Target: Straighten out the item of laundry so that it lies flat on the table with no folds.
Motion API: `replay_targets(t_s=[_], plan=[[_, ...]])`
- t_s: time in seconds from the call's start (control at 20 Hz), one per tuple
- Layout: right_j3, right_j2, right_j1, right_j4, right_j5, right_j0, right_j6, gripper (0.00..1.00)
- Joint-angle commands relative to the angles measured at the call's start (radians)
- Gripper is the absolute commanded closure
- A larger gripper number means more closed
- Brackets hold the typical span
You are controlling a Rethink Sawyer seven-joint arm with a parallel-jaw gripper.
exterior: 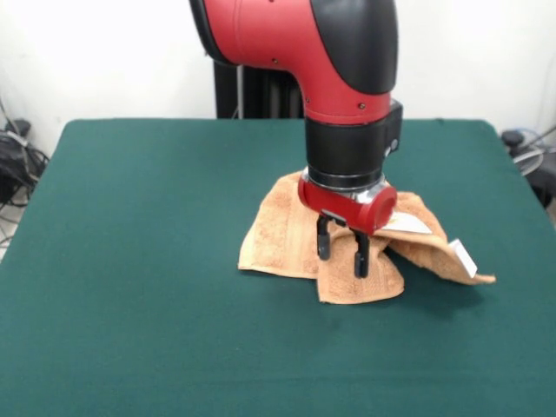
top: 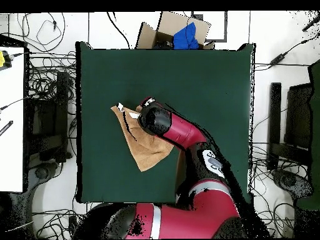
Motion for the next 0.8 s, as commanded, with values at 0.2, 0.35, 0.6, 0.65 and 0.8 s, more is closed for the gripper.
replay_targets(t_s=[0.2,0.35,0.6,0.65,0.8], plan=[[0.053,0.142,-0.035,-0.014,0.168,-0.01,0.07,0.0],[0.063,0.22,-0.045,-0.021,0.21,-0.061,0.017,0.0],[0.064,0.35,-0.038,-0.04,0.272,-0.149,-0.072,0.0],[0.063,0.372,-0.04,-0.045,0.286,-0.164,-0.086,0.0],[0.062,0.418,-0.046,-0.053,0.32,-0.194,-0.097,0.0]])
